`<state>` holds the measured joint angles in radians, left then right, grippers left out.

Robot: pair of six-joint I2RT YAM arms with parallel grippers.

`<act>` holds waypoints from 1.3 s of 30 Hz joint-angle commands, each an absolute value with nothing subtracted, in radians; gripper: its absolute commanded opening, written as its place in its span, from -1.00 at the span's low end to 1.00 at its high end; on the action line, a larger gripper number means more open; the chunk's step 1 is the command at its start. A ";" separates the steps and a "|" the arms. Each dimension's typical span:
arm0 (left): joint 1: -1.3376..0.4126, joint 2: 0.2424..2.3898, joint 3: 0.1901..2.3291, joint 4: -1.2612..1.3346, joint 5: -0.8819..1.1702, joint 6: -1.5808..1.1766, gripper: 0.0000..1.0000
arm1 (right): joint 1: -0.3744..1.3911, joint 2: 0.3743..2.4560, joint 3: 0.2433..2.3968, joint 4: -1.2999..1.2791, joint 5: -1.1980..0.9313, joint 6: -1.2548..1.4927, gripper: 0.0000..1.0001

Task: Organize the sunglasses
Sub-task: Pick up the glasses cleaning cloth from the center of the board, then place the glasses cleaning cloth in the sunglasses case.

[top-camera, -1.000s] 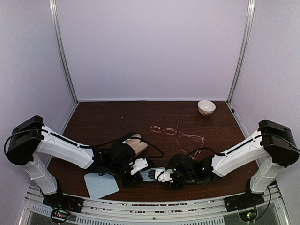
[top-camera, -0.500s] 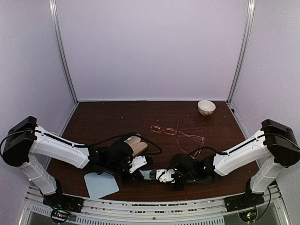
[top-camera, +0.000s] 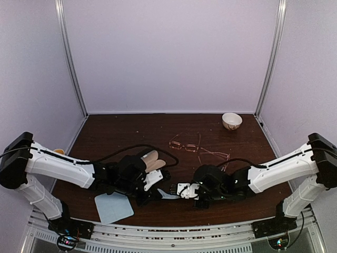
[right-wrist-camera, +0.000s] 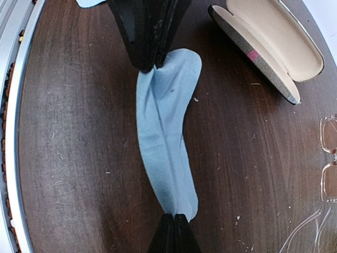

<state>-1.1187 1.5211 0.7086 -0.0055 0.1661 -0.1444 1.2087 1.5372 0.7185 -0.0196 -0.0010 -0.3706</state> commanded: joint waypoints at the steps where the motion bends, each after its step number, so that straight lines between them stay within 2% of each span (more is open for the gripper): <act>1: -1.115 1.464 0.709 0.009 0.189 -0.197 -1.00 | 1.189 1.495 0.764 -0.065 0.012 -0.379 -1.00; 14: -1.100 1.463 0.747 -0.044 0.152 -0.305 -1.00 | 1.136 1.527 0.862 -0.112 -0.012 -0.423 -1.00; 39: -0.976 1.466 0.809 -0.217 0.110 -0.502 -1.00 | 1.010 1.825 1.233 -0.263 -0.130 -0.522 -1.00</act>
<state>-0.9928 1.4654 0.7719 -0.2043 0.1089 -0.4587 1.0351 1.7851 1.1664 -0.2115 -0.0959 -0.4976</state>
